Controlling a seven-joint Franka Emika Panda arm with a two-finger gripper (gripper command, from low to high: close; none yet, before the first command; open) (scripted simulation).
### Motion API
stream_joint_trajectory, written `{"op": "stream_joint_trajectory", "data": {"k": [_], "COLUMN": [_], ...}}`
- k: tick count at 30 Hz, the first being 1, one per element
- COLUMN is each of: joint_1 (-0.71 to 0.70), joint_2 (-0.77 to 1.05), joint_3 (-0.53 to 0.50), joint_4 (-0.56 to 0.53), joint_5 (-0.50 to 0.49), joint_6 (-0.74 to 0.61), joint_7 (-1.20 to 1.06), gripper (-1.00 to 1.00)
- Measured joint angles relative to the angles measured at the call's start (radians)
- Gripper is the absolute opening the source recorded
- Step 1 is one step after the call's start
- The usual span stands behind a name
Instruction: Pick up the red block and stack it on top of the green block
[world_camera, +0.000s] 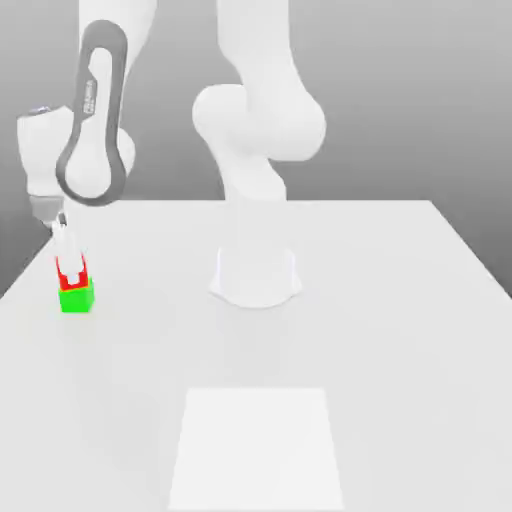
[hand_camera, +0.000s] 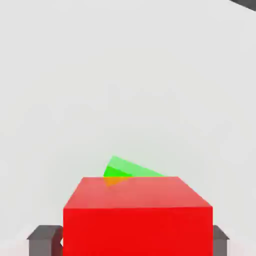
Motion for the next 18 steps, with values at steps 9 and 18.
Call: {"op": "stream_joint_trajectory", "data": {"k": [9,18], "joint_1": [-0.088,-0.191], "joint_2": [-0.115,-0.285], "joint_3": [0.006,0.070], "joint_4": [-0.004,-0.005], "joint_5": [-0.256,-0.440], "joint_6": [-0.082,-0.244], "joint_7": [0.180,0.305], "gripper": [1.00,1.00]}}
